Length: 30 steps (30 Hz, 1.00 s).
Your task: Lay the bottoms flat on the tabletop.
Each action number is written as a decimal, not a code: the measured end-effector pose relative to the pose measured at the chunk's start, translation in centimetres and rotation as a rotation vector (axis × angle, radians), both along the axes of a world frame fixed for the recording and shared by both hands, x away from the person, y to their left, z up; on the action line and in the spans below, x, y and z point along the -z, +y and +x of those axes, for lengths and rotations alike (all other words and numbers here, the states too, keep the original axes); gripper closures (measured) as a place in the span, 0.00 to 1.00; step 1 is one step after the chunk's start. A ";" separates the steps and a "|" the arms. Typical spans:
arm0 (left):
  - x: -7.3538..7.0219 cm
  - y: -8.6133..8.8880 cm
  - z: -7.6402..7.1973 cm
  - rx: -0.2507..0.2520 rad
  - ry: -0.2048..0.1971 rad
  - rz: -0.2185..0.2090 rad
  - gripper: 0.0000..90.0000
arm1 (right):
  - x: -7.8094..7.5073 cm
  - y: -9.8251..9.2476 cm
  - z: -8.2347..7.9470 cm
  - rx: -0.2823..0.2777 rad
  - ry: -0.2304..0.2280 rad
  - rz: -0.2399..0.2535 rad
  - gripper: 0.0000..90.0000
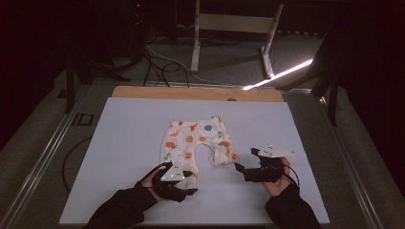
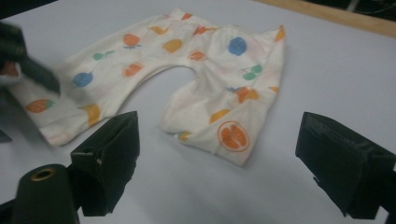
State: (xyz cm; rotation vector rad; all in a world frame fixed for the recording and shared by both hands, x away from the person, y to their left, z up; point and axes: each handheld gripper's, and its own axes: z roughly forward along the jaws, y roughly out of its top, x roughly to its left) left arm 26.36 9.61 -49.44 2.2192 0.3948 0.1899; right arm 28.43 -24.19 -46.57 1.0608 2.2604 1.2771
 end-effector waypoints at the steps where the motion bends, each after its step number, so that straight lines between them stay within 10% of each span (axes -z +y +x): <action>1: 0.0 0.0 0.0 0.000 0.000 0.000 0.30 | 0.0 0.0 0.0 0.000 0.000 0.000 0.15; 9: -1.1 1.8 0.2 -0.072 0.016 -0.036 0.02 | 0.2 0.1 0.0 0.008 -0.006 -0.008 0.14; 30: -0.5 8.6 -0.5 -0.313 -0.036 -0.057 0.00 | 0.6 -0.1 0.2 0.024 0.003 -0.003 0.15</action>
